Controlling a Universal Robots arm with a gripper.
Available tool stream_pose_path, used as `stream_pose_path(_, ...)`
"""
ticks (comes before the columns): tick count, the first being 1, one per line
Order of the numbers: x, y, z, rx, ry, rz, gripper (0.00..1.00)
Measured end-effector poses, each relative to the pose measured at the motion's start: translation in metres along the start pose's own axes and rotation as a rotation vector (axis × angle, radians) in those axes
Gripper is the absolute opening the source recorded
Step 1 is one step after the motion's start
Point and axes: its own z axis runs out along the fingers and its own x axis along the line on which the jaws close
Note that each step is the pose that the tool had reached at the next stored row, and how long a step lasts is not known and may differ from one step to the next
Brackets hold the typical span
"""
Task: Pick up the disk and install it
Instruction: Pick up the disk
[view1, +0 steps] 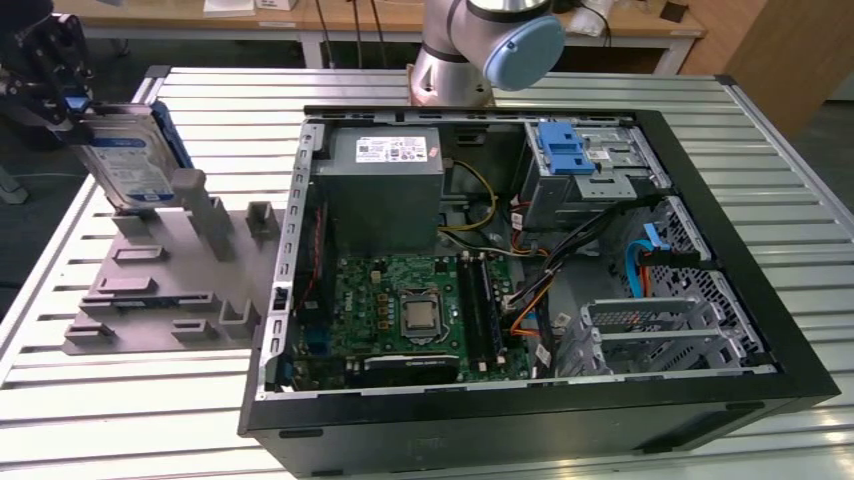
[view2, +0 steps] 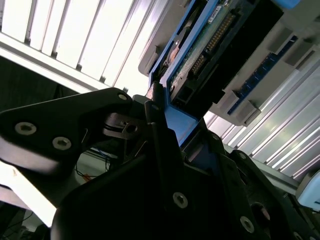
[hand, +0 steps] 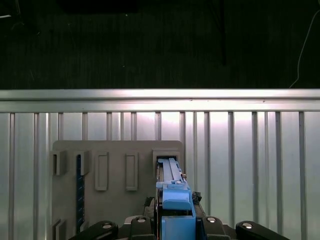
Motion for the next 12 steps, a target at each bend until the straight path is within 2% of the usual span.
stream_pose_path(12, -0.0002, 0.0001, -0.0088, 0.0, 0.0, 0.0, 0.36)
